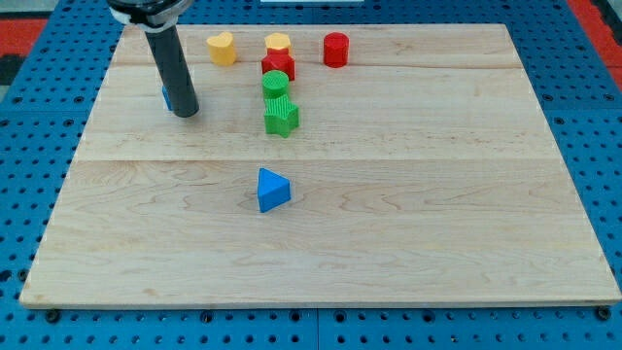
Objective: Place the cube at the top left corner of the board
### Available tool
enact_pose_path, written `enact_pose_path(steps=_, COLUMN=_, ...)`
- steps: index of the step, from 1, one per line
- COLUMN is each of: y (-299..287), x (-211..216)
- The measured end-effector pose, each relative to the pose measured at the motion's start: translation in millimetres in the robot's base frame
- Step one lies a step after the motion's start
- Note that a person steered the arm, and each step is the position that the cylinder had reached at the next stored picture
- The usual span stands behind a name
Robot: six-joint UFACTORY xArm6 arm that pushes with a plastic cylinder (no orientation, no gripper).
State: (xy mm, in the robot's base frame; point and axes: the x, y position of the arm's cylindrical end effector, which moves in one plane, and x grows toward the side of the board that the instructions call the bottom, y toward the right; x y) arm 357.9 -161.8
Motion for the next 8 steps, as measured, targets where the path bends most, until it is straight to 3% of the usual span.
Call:
enact_pose_path(steps=1, y=-4, x=-17)
enact_pose_path(steps=3, y=-77, x=-84)
enact_pose_path(steps=6, y=-76, x=-95)
enact_pose_path(steps=8, y=9, x=-87)
